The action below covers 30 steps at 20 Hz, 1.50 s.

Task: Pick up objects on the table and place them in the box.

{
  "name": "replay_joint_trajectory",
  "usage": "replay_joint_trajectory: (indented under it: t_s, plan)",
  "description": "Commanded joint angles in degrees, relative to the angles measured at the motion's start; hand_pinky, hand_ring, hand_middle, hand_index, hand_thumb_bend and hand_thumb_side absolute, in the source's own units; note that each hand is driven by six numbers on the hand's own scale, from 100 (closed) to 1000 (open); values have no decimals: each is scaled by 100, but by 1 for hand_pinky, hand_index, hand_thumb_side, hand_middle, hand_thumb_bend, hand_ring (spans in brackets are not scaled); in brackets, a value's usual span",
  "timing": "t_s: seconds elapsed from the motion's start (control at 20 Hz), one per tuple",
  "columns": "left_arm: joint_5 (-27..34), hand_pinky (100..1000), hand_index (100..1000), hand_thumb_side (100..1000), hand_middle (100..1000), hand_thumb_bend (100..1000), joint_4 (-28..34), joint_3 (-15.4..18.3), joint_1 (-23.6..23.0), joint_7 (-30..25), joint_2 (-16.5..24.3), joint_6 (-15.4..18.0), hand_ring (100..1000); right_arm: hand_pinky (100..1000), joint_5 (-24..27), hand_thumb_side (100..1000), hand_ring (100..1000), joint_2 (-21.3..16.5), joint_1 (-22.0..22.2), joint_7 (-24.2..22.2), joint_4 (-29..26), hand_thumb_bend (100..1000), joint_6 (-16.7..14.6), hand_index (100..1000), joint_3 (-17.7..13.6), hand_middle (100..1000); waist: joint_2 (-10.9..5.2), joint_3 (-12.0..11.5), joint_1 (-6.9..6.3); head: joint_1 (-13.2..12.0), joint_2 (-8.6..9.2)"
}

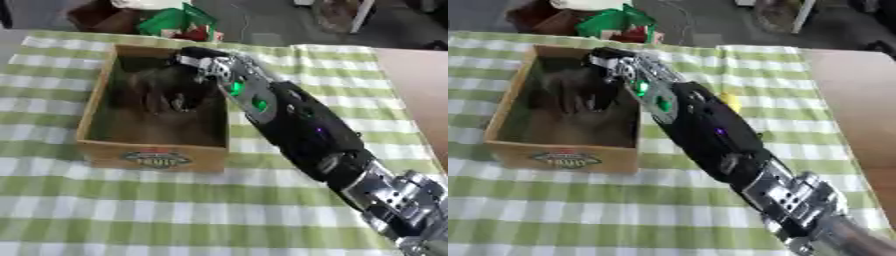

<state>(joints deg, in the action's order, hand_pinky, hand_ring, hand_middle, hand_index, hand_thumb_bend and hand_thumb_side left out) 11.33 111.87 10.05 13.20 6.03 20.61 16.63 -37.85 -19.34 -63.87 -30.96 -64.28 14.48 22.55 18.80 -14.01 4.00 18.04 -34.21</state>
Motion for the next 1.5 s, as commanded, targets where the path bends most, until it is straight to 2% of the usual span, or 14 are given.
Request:
replay_joint_trajectory:
  t_s: [0.05, 0.2, 0.45, 0.55, 0.6, 0.65, 1.5]
  plan:
    - [12, 475, 749, 869, 631, 100, 69, 29, 31, 5, 60, -1, 569, 815, -148, 224, 892, -136, -151, -145, -205, 100, -62, 841, -48, 791, -133, 25, -76, 69, -5]
    - [10, 475, 749, 867, 630, 100, 66, 30, 26, 17, 52, -4, 569, 826, -308, 321, 905, -148, -147, -334, -264, 100, -145, 862, -64, 811, -143, 34, -93, 79, -7]
    - [13, 475, 749, 866, 630, 100, 66, 27, 22, 24, 46, -4, 569, 834, -433, 362, 916, -146, -139, -428, -293, 100, -198, 869, -88, 822, -151, 36, -108, 76, 4]
    - [15, 475, 749, 866, 630, 100, 65, 25, 24, 24, 45, -6, 569, 840, -486, 404, 923, -144, -141, -430, -299, 155, -209, 887, -89, 839, -151, 38, -107, 74, 5]
    - [15, 475, 749, 866, 630, 100, 64, 25, 24, 22, 44, -7, 569, 845, -511, 449, 928, -143, -141, -427, -302, 229, -213, 912, -91, 849, -150, 38, -106, 74, 6]
    - [15, 475, 749, 866, 630, 100, 64, 24, 23, 20, 44, -8, 569, 846, -539, 460, 929, -142, -142, -421, -303, 247, -219, 916, -92, 851, -149, 37, -105, 75, 6]
    - [17, 474, 749, 863, 629, 100, 67, 21, 40, 15, 39, -6, 569, 848, -639, 465, 927, -124, -147, -417, -277, 258, -279, 911, -114, 850, -142, 53, -125, 71, 26]
